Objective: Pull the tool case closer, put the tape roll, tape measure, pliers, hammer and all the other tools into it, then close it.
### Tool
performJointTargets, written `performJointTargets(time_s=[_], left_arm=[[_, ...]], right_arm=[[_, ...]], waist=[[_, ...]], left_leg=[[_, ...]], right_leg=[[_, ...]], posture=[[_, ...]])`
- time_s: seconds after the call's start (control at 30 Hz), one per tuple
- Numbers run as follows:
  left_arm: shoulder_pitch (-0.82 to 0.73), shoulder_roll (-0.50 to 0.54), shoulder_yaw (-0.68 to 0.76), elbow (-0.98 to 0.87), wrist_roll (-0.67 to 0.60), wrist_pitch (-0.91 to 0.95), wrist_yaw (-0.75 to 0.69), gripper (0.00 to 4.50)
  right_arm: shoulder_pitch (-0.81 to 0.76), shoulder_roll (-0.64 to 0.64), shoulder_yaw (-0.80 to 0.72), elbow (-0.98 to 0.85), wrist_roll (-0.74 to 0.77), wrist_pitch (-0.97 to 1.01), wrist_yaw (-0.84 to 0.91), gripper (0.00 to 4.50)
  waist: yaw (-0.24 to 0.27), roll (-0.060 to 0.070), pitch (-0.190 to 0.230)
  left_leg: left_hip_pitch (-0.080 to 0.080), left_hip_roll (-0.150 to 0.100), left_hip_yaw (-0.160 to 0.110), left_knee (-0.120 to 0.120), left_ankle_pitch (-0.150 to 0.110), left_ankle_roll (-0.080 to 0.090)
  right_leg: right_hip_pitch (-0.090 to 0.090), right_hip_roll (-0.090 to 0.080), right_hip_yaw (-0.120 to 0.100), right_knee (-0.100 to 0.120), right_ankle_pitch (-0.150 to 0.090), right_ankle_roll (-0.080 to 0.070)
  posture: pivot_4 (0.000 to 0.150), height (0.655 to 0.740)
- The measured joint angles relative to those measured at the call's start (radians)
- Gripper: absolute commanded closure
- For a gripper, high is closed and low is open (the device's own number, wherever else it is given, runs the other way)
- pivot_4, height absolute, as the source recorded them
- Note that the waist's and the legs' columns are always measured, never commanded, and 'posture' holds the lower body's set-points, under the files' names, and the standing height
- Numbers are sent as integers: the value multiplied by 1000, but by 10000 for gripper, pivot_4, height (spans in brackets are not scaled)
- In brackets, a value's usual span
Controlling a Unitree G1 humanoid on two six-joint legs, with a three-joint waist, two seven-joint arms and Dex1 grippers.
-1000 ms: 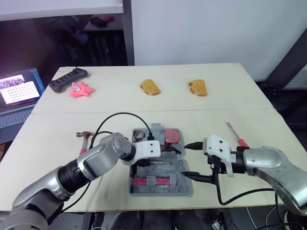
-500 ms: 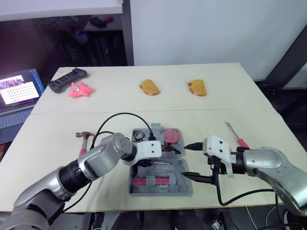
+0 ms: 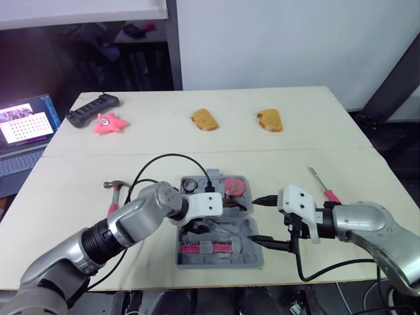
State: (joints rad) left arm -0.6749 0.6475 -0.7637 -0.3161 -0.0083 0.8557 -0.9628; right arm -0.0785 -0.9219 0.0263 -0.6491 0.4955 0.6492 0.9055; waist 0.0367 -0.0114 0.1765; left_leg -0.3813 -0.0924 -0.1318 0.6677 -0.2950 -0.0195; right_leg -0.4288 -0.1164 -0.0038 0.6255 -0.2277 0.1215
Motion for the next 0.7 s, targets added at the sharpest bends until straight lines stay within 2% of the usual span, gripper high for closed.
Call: performJointTargets(time_s=[0.47,0.7], left_arm=[[24,30,64,-14,-2,6,-16,19364],[52,16,75,30,0,-140,-36,19364]], right_arm=[[0,0,0,-17,2,1,-11,0],[0,0,0,-17,2,2,-19,0]], waist=[[0,0,0],[1,0,0]], left_leg=[[1,0,0,0,0,0],[1,0,1,0,0,0]], right_leg=[[0,0,0,1,0,0],[0,-1,0,1,0,0]], posture=[[1500,7219],[1500,7219]])
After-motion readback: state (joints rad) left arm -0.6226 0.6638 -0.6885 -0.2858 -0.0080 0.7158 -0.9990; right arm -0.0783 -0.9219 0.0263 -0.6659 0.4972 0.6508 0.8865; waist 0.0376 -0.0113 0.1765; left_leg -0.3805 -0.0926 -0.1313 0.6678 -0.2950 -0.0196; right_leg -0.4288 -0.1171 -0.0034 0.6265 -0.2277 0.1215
